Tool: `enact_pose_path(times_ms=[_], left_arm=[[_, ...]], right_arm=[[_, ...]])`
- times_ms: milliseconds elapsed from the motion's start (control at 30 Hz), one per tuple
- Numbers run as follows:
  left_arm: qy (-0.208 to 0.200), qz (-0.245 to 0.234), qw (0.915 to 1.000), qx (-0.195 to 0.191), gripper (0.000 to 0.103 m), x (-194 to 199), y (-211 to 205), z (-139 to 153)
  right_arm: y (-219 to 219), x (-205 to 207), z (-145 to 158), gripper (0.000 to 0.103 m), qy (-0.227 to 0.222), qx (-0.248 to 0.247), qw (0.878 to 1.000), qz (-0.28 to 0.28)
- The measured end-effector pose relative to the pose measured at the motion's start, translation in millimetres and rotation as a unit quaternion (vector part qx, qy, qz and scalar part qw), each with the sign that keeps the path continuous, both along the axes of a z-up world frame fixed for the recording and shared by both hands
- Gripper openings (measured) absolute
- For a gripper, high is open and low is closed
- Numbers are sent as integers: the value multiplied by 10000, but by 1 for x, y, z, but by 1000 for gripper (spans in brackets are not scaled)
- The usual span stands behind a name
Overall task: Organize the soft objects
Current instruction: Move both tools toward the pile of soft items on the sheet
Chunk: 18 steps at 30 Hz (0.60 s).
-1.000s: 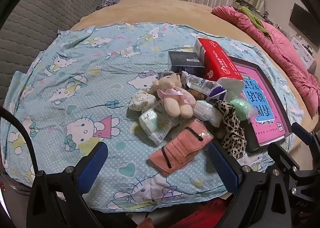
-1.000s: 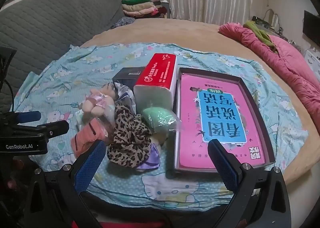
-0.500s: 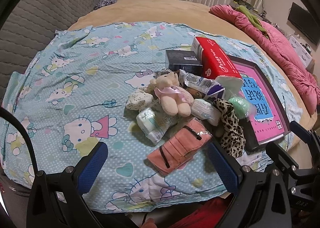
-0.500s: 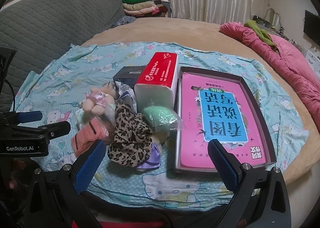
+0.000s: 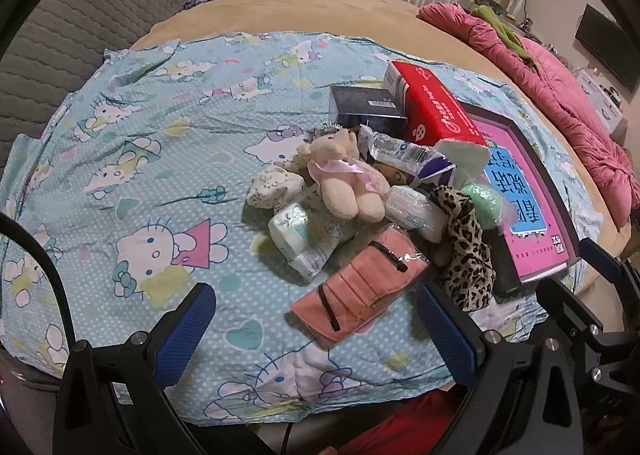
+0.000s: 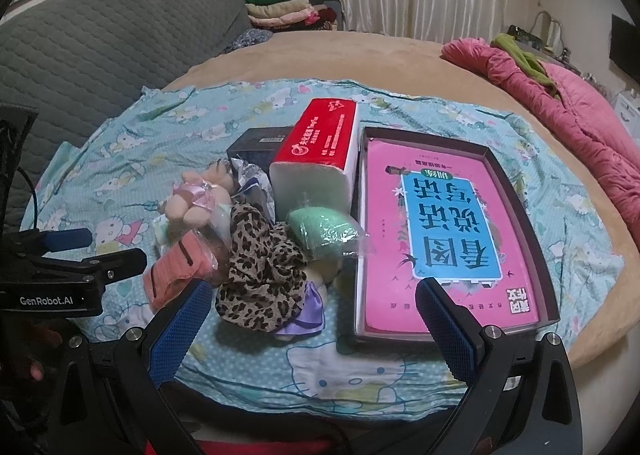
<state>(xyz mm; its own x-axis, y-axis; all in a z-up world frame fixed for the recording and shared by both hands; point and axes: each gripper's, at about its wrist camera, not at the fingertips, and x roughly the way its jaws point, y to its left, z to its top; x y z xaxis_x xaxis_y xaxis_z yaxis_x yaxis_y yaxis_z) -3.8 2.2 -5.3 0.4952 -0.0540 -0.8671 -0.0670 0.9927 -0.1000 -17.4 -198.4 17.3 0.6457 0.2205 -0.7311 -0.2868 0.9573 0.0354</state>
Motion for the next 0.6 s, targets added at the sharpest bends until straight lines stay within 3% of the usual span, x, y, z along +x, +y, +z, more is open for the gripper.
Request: enact_pose_path(times_ms=[600], left_arm=[[167,-225,9992,-301,101,6,2,-13]], right_arm=[[-3,9,-9,102,270,81,9996,12]])
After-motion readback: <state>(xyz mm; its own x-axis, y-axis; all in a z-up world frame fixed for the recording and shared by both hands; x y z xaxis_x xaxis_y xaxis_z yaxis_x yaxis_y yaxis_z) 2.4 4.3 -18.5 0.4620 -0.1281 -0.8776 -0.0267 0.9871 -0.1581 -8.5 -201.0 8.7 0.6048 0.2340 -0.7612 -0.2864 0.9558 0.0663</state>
